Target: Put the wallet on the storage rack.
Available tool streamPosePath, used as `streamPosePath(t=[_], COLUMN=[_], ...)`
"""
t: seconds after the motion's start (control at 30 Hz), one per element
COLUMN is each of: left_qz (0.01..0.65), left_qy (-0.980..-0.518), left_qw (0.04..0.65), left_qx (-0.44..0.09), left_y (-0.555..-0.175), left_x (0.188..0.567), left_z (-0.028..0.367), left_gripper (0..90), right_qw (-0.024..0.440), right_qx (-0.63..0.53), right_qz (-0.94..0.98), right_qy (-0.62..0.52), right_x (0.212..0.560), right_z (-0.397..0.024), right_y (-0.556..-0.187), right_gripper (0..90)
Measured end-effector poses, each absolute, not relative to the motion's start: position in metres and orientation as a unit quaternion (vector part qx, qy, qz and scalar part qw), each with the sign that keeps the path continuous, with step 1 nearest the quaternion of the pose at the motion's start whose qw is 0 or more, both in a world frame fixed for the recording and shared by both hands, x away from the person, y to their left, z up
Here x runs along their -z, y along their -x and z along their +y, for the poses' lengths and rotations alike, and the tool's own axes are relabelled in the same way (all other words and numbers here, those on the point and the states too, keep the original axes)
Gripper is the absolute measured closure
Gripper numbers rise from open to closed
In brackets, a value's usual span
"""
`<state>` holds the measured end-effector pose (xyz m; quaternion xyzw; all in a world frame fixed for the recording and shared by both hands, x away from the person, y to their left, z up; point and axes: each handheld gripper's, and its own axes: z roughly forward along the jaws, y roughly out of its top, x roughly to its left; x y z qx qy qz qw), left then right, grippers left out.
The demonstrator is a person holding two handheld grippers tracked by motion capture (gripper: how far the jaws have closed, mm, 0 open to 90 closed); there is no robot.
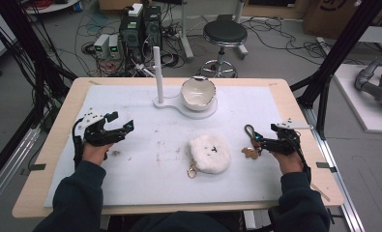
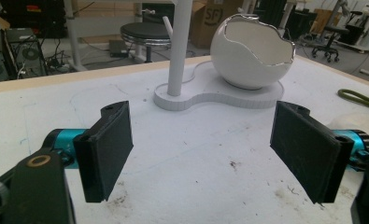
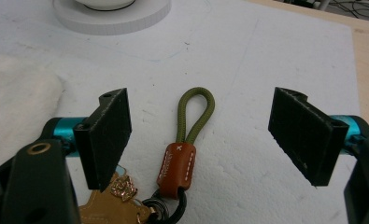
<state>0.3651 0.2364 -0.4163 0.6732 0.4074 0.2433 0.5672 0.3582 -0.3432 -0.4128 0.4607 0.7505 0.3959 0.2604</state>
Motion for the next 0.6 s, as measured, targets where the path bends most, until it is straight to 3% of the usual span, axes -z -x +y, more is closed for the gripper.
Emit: streamPosePath(t=[0.6], left_qz=[0.412], left_qy=[-0.676], left_qw=[0.564], left_qx=[-0.235], left_y=[-0.3671], left_x=[0.4189], left_z=[0.2345], left_gripper=[24.0], right_qw=[0.249], right_qx=[-0.394], right_qz=[0.748], right_qy=[-0.473], right_x=[0.4172], right_z=[-0.3464], right_y=[-0.3582], right_gripper=[22.0])
